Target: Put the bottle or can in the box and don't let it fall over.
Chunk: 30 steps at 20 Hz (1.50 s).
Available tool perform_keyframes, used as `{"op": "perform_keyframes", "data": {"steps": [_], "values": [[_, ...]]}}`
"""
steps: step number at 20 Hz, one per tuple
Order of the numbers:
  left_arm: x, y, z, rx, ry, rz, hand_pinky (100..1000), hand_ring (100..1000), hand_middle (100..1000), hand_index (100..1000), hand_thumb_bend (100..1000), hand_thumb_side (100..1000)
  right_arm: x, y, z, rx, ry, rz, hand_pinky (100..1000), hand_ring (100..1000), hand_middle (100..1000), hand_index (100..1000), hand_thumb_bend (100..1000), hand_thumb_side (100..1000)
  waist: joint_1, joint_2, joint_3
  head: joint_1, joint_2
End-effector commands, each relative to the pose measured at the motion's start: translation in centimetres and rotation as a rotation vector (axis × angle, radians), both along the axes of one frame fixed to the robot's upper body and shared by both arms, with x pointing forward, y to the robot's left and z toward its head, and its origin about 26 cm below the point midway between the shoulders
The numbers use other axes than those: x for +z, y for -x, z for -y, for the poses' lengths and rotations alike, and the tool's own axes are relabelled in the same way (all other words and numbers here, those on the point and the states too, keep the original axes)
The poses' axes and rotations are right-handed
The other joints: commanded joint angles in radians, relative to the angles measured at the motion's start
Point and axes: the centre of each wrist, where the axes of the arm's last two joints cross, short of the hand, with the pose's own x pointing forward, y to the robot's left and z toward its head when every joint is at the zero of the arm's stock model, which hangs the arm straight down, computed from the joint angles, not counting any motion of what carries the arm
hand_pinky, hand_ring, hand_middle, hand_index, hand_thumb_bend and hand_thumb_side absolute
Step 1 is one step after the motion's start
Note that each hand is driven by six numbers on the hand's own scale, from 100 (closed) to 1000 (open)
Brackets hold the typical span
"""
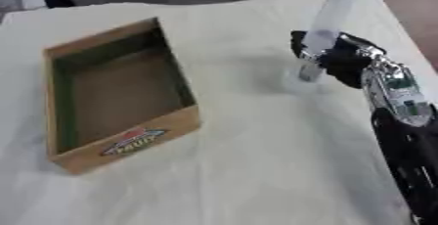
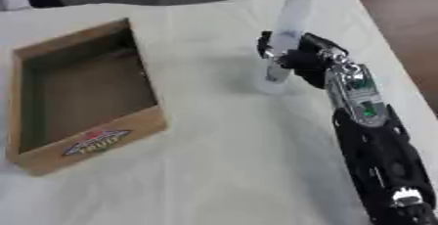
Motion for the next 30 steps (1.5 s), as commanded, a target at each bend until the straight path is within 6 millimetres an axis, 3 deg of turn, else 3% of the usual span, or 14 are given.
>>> {"op": "perform_keyframes", "data": {"steps": [1, 6, 7, 10, 30], "values": [[0.9, 0.2, -0.2, 0.006, -0.010, 0.032, 1000, 1000, 1000, 707, 100, 672, 1.0, 0.0, 0.1, -0.028, -0.013, 0.041, 998, 982, 1000, 430, 100, 230, -0.001, -0.017, 0.001, -0.001, 0.002], [0.9, 0.3, -0.3, 0.009, -0.007, 0.030, 1000, 1000, 1000, 704, 100, 672, 1.4, 0.2, -0.2, -0.014, -0.034, 0.072, 973, 907, 1000, 328, 100, 251, -0.003, -0.018, 0.000, -0.001, 0.000], [0.9, 0.3, -0.3, 0.009, -0.006, 0.030, 1000, 1000, 1000, 703, 100, 672, 1.5, 0.3, -0.3, -0.010, -0.038, 0.079, 954, 866, 1000, 242, 100, 256, -0.003, -0.019, 0.000, -0.001, 0.000], [0.9, 0.3, -0.3, 0.010, -0.004, 0.030, 1000, 1000, 1000, 701, 100, 672, 1.6, 0.3, -0.4, -0.006, -0.054, 0.081, 913, 801, 1000, 168, 100, 241, -0.003, -0.020, 0.000, -0.001, -0.001], [1.0, 0.3, -0.5, 0.023, 0.003, 0.025, 1000, 1000, 1000, 696, 100, 672, 4.5, 1.6, -1.1, 0.076, -0.087, 0.157, 886, 732, 952, 135, 100, 142, -0.012, -0.035, 0.000, 0.006, 0.003]]}}
